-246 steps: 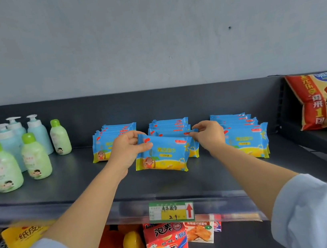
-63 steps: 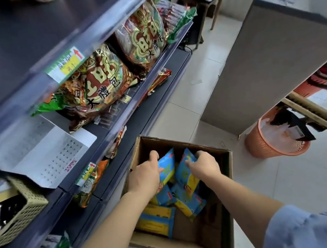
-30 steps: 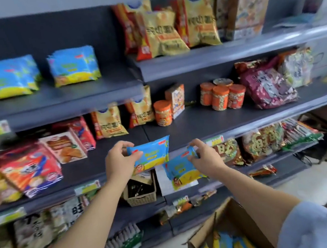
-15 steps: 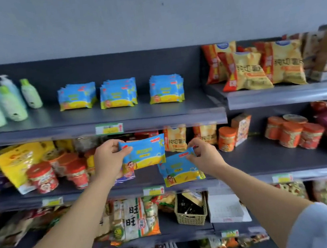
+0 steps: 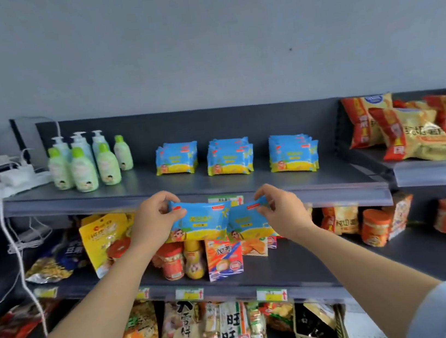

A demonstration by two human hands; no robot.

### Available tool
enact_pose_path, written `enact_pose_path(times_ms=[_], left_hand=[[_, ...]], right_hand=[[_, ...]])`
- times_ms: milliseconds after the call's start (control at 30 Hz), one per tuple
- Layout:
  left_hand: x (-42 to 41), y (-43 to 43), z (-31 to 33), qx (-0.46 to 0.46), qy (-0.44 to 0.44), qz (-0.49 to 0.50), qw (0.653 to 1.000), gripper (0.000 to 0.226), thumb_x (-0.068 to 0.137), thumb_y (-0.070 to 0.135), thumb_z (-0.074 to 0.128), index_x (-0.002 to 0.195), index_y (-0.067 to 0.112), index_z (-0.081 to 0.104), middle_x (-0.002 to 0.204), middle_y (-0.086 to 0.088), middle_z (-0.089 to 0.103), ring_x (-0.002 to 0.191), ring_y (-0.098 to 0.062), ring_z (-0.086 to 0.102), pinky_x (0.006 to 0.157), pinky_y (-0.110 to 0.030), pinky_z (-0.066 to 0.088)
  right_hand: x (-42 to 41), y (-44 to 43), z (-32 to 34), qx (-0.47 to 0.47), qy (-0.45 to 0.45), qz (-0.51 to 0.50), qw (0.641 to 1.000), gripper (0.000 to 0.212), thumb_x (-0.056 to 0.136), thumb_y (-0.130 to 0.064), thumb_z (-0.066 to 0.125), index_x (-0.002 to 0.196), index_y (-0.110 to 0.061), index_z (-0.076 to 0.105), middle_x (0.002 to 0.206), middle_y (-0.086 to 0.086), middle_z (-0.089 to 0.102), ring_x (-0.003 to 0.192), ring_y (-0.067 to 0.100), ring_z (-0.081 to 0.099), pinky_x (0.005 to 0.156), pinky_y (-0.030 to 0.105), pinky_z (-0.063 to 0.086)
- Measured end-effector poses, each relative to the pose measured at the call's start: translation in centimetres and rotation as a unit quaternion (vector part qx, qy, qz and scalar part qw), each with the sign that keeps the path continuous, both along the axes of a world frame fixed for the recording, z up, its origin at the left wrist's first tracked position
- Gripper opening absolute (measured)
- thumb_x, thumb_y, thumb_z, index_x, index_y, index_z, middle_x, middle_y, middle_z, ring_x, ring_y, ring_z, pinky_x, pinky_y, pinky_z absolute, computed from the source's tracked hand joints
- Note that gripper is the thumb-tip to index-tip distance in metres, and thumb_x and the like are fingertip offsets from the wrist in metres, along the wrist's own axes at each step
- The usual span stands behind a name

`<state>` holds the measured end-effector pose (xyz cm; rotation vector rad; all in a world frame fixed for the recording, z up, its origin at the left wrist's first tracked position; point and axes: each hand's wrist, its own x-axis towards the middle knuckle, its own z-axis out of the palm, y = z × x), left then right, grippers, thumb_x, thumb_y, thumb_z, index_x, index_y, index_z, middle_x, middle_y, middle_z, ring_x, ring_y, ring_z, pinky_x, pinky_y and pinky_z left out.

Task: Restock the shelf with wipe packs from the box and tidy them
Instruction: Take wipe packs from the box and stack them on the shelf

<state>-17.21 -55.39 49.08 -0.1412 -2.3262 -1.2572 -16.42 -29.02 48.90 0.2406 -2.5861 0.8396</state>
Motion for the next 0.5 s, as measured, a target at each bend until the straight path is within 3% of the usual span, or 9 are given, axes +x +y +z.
enact_pose_path(times_ms=[100, 300, 500], left_hand=[[-0.1, -2.5, 1.0, -0.023, 0.006, 0.005, 1.000, 0.016, 0.078, 0.014, 0.076, 0.082, 0.022, 0.062, 0.081, -0.005, 0.070, 0.077, -0.025, 0.066, 0.067, -0.042, 0.053], [-0.7, -6.4, 2.6, -0.022, 0.020, 0.006, 1.000, 0.015, 0.080, 0.014, 0.075, 0.083, 0.020, 0.063, 0.084, -0.005, 0.070, 0.077, -0.021, 0.066, 0.071, -0.044, 0.055], [-2.2, -8.6, 3.3, 0.020, 0.016, 0.008, 1.000, 0.013, 0.081, 0.011, 0.074, 0.085, 0.018, 0.064, 0.088, -0.007, 0.070, 0.082, -0.024, 0.067, 0.075, -0.047, 0.056]], right_hand=[[-0.7, -2.7, 1.2, 0.011, 0.037, 0.008, 0.999, 0.014, 0.094, -0.017, 0.058, 0.106, -0.024, 0.058, 0.098, -0.006, 0.058, 0.087, 0.018, 0.057, 0.069, 0.033, 0.051], [-2.4, -6.5, 2.9, 0.007, 0.097, -0.010, 0.995, 0.014, 0.093, -0.018, 0.060, 0.105, -0.025, 0.061, 0.083, -0.010, 0.052, 0.083, 0.016, 0.054, 0.067, 0.033, 0.049], [-4.7, -8.5, 3.6, -0.037, 0.114, -0.018, 0.993, 0.013, 0.092, -0.018, 0.062, 0.104, -0.022, 0.063, 0.066, -0.012, 0.050, 0.062, 0.012, 0.050, 0.060, 0.031, 0.046]])
